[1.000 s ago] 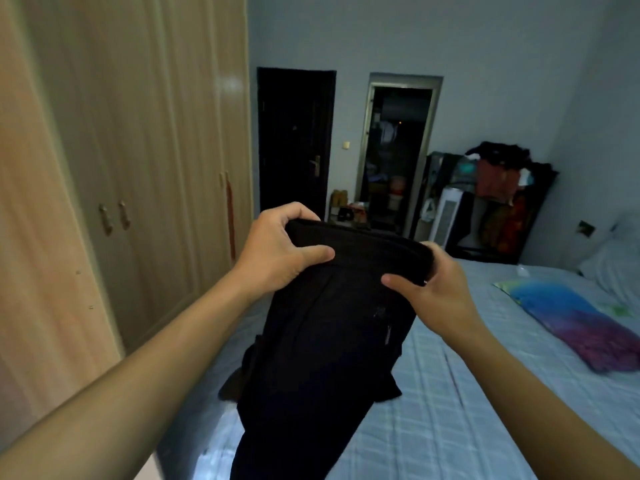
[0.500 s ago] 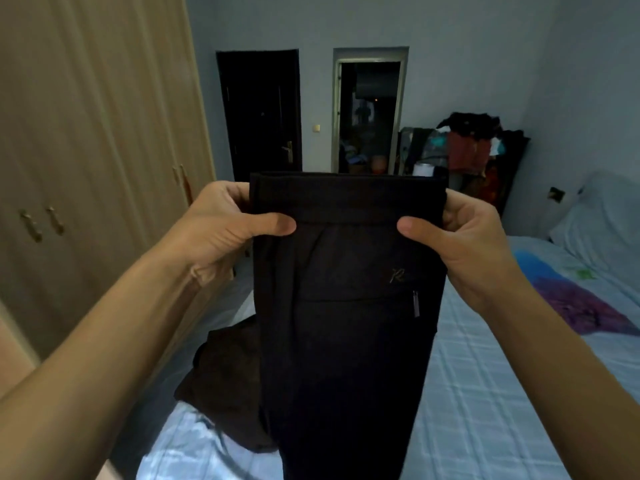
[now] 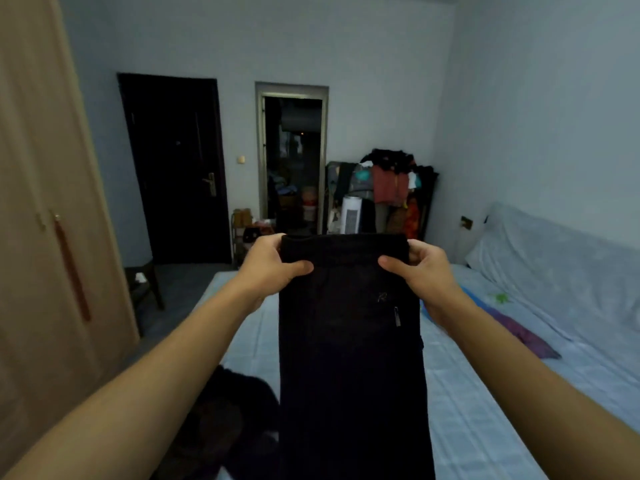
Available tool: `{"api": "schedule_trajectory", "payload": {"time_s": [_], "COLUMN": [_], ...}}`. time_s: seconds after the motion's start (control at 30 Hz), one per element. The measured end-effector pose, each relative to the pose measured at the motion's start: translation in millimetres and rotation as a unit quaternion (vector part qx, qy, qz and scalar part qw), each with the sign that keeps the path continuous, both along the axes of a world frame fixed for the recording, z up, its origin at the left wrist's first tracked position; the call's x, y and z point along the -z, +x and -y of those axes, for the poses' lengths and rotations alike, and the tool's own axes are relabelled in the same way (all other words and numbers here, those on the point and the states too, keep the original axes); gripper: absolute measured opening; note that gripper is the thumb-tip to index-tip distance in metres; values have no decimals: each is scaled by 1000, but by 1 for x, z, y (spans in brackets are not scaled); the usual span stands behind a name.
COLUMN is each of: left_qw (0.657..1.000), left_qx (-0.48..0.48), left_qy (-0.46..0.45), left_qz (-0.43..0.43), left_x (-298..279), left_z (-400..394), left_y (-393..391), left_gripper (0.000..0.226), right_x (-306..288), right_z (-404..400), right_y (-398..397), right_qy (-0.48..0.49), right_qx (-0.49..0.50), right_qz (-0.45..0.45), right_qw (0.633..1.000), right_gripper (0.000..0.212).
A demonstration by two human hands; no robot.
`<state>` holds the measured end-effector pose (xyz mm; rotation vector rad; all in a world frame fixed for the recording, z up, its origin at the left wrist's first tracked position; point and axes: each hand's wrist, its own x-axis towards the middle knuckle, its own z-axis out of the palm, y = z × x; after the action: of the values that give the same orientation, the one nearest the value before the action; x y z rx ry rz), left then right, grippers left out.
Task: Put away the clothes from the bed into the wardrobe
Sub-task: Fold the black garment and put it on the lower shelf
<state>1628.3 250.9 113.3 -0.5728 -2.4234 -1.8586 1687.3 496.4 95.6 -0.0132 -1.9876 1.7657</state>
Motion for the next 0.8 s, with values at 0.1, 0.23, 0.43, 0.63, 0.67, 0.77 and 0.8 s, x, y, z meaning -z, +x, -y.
{"api": "schedule_trajectory", "payload": {"time_s": [0.1,0.23,0.43,0.63,0.67,0.77,0.8], "left_qw": [999,983,965,983,987,994,995], "left_qx": [16,24,38,39,41,40,42], "left_qy": [5,42,74,15,6,-17,-26], "left_qz": [-48,-179,-248,-177,-158,-97,-81], "left_x": [-35,-106,-145,-68,-49,13,33], "left_z": [-26,-32,-14,5,7,9,10], "left_y": [-54,-75,-50,-15,-7,22,35], "left_gripper": [31,33,38,30,30,31,31], "right_x": [-33,-111,-149,-64,-42,25,47], "right_z": [-24,-31,-17,-18,-17,-17,-16], "right_y": [-48,-60,-31,-2,4,32,44], "right_qy": [14,54,66,85,81,60,53], "right_qx": [24,30,-9,-41,-47,-53,-55], "right_qz": [-45,-163,-235,-161,-142,-80,-60], "right_qw": [999,985,970,982,985,994,995], "right_gripper": [24,29,30,27,26,28,28]}}
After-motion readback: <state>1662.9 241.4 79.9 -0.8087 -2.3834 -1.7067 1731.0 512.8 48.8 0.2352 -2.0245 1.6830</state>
